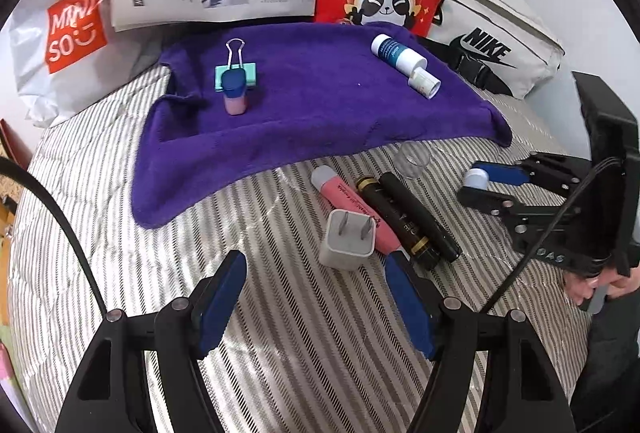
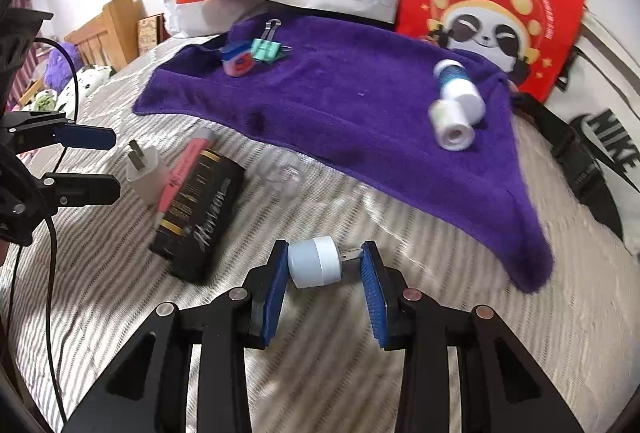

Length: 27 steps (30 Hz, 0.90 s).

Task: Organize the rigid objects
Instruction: 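Grasp the white plug charger with the left gripper while the right grasps a white cap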

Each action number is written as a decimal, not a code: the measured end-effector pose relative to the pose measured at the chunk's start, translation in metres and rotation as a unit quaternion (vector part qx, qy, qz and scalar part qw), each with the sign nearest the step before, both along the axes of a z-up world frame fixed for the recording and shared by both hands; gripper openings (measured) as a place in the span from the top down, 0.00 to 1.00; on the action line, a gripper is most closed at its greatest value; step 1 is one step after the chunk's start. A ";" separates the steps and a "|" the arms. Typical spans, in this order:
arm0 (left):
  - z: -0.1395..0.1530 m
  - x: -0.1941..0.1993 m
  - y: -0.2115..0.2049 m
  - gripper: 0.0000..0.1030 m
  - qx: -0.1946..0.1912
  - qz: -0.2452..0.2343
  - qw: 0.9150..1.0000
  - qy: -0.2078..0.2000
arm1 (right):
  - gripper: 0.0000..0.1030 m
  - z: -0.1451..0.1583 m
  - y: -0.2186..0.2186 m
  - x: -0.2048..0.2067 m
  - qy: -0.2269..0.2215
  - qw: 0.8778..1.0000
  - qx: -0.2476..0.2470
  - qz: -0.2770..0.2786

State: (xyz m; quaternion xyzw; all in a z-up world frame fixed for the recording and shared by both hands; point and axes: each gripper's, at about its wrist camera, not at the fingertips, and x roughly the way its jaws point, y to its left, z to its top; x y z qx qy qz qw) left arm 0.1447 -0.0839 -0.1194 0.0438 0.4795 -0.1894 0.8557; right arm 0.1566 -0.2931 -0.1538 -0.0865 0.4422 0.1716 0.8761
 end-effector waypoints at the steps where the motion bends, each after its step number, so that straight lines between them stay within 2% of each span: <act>1: -0.002 0.002 -0.001 0.32 0.000 -0.002 1.000 0.000 | 0.65 0.000 -0.006 -0.001 0.002 1.000 0.001 -0.007; 4: -0.007 0.006 -0.006 0.34 0.002 -0.010 1.000 0.003 | 0.65 0.000 -0.023 -0.004 0.006 1.000 0.004 -0.028; 10: -0.018 0.011 -0.014 0.47 0.030 -0.021 0.999 -0.002 | 0.65 -0.001 -0.051 -0.006 -0.001 0.998 0.026 -0.064; 16: -0.020 0.011 -0.018 0.52 0.038 -0.022 0.999 -0.019 | 0.65 -0.006 -0.056 -0.001 0.001 0.996 0.042 -0.077; 19: -0.020 0.010 -0.022 0.65 0.043 -0.029 0.998 -0.024 | 0.65 -0.008 -0.054 -0.002 -0.006 0.996 0.040 -0.076; 20: -0.019 0.010 -0.024 0.73 0.043 -0.030 0.998 -0.025 | 0.65 -0.008 -0.053 -0.002 -0.006 0.996 0.040 -0.075; 24: -0.019 0.009 -0.032 0.74 0.069 -0.036 0.996 -0.036 | 0.65 -0.007 -0.054 -0.001 -0.001 0.997 0.040 -0.071; 27: -0.019 0.011 -0.028 0.74 0.052 -0.029 0.998 -0.028 | 0.65 -0.004 -0.054 0.000 0.003 0.997 0.033 -0.067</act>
